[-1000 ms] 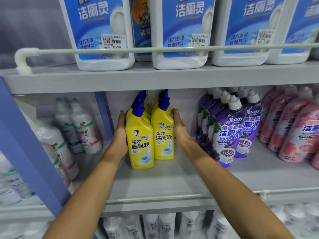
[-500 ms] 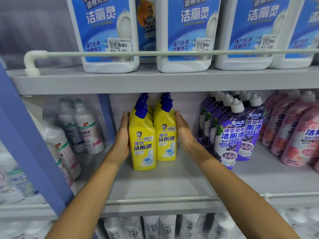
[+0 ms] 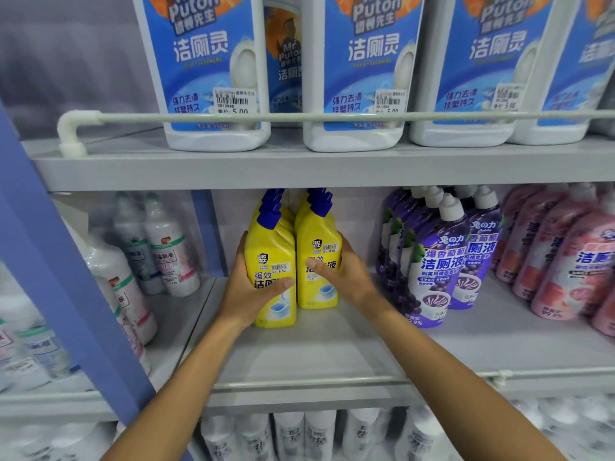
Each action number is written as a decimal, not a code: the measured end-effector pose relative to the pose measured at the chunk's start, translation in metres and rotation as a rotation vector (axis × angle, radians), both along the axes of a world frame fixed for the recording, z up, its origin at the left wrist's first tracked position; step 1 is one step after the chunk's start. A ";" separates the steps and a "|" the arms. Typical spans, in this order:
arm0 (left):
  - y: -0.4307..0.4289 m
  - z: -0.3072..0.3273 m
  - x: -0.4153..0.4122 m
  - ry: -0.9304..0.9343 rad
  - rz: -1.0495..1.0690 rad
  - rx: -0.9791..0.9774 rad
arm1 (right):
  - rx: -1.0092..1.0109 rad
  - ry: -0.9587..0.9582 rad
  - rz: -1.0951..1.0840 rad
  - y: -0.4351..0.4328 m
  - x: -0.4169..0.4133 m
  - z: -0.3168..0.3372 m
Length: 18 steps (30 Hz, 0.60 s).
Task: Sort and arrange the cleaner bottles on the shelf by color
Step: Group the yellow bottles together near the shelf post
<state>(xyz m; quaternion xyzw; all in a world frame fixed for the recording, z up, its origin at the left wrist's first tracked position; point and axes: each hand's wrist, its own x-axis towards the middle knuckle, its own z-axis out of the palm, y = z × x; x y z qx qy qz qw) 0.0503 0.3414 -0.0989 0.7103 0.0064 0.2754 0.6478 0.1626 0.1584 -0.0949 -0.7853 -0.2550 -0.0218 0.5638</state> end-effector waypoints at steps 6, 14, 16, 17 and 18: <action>-0.003 -0.006 -0.002 0.026 0.035 -0.036 | -0.030 -0.014 0.013 -0.008 -0.008 0.001; -0.010 -0.031 -0.007 0.111 0.098 -0.039 | -0.113 -0.022 -0.128 0.002 -0.024 -0.013; -0.009 -0.031 -0.007 0.123 0.095 -0.023 | -0.131 -0.006 -0.123 0.002 -0.025 -0.011; -0.009 -0.031 -0.007 0.129 0.091 -0.024 | -0.140 0.001 -0.123 0.001 -0.026 -0.009; -0.009 -0.030 -0.008 0.137 0.097 -0.026 | -0.146 -0.001 -0.125 0.000 -0.026 -0.009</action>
